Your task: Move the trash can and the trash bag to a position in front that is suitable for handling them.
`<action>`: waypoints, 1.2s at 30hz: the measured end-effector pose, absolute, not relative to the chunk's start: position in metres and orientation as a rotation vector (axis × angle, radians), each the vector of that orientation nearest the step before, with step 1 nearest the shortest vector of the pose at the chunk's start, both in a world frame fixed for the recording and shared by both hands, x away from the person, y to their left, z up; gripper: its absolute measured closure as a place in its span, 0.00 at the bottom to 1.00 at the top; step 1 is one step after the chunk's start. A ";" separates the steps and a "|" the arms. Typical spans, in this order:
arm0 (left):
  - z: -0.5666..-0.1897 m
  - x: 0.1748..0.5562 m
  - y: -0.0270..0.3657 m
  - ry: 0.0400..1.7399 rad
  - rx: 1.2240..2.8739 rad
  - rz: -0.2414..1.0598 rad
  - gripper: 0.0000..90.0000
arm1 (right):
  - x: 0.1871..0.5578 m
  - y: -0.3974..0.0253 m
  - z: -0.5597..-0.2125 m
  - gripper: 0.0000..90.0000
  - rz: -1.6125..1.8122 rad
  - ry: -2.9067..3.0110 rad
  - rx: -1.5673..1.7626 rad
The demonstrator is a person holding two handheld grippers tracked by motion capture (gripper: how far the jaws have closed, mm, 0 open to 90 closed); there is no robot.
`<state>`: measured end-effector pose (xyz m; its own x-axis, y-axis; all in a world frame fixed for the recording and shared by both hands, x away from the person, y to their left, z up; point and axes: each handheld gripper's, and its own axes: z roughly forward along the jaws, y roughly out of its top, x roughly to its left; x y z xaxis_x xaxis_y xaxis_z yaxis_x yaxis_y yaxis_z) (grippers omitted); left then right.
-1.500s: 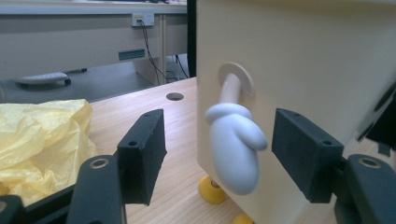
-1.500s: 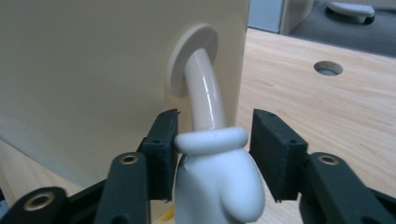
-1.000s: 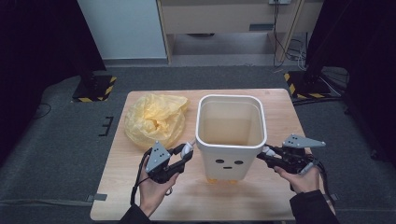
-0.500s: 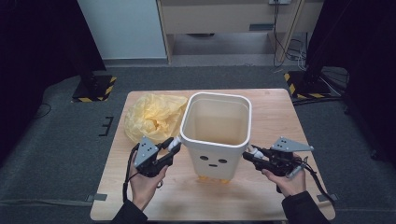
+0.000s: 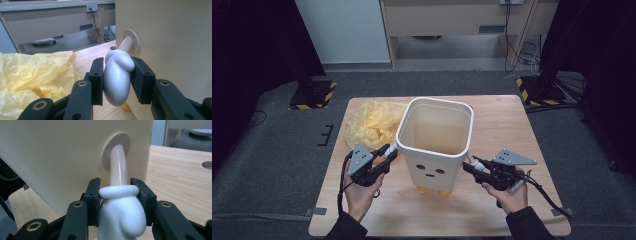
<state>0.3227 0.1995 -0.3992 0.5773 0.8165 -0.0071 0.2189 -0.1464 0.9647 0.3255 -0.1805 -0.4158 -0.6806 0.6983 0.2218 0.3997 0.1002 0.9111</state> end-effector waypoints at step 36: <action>-0.419 0.361 0.286 1.092 1.568 0.840 0.37 | 0.337 -0.235 -0.397 0.33 1.513 1.868 1.153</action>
<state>0.3615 0.2863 -0.4188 0.3492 0.9371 -0.0033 0.2368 -0.0848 0.9678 0.3370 -0.2353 -0.3970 -0.5357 0.8322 0.1427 0.3124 0.0383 0.9492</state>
